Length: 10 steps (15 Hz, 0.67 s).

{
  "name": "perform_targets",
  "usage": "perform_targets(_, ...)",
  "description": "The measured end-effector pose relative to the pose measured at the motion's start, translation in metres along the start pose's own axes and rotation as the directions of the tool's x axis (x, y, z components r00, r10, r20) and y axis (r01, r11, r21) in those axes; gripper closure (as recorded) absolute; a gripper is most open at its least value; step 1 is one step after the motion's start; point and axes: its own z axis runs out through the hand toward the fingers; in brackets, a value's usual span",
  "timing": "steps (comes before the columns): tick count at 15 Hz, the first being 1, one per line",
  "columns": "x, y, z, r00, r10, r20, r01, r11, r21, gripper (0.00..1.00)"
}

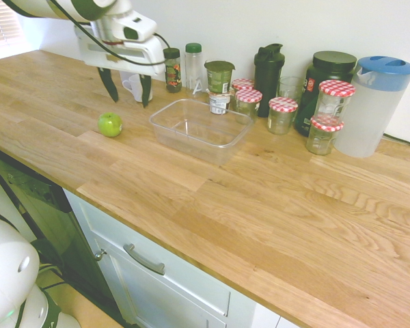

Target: Put the apple into the container

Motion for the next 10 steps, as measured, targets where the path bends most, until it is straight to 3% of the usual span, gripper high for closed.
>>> perform_targets(2,-0.034,-0.043,0.002,0.992,-0.129,-0.003,0.129,0.992,0.009,0.00)
perform_targets(5,-0.057,-0.078,0.041,0.961,-0.277,-0.010,0.277,0.960,-0.051,0.00)
perform_targets(10,-0.042,-0.102,0.099,0.924,-0.383,-0.002,0.379,0.914,-0.144,0.00)
